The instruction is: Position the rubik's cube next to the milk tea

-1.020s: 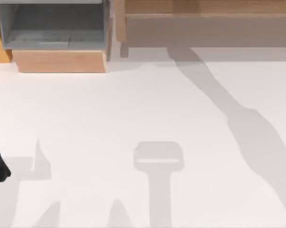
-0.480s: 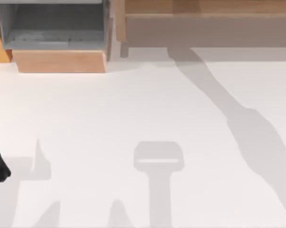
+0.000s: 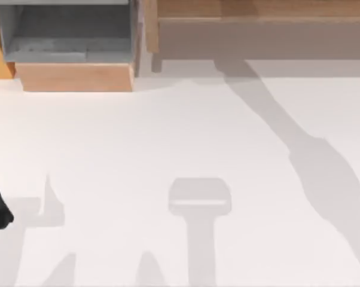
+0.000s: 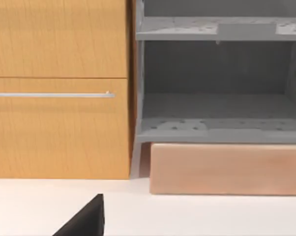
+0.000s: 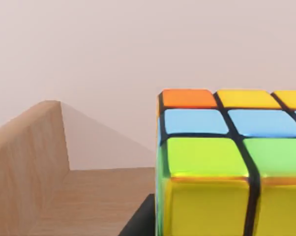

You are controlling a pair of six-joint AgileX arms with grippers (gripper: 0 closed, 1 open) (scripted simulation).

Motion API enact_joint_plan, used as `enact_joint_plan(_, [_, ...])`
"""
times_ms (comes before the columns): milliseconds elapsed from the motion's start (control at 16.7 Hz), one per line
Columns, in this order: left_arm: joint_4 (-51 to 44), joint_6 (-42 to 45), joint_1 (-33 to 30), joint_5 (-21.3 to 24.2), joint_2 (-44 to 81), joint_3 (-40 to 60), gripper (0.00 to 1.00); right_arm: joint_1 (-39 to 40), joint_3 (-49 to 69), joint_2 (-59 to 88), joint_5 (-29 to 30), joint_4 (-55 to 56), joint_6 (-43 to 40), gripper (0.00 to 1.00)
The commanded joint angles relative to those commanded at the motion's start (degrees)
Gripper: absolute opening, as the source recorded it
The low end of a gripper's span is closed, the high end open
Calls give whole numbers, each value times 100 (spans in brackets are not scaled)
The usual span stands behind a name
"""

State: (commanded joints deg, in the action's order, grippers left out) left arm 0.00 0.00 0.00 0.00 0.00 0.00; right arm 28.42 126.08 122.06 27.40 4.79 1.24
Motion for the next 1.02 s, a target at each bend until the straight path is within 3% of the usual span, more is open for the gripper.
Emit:
enact_joint_plan(180, [0,0,0,0,0,0,100,-32,124,51,-191,127,94,0])
enact_joint_plan(540, [0,0,0,0,0,0,100,-8,-13,252,351,-696,61,0])
enact_joint_plan(1020, [0,0,0,0,0,0,100,28,-12,141,314,-729,-15,0])
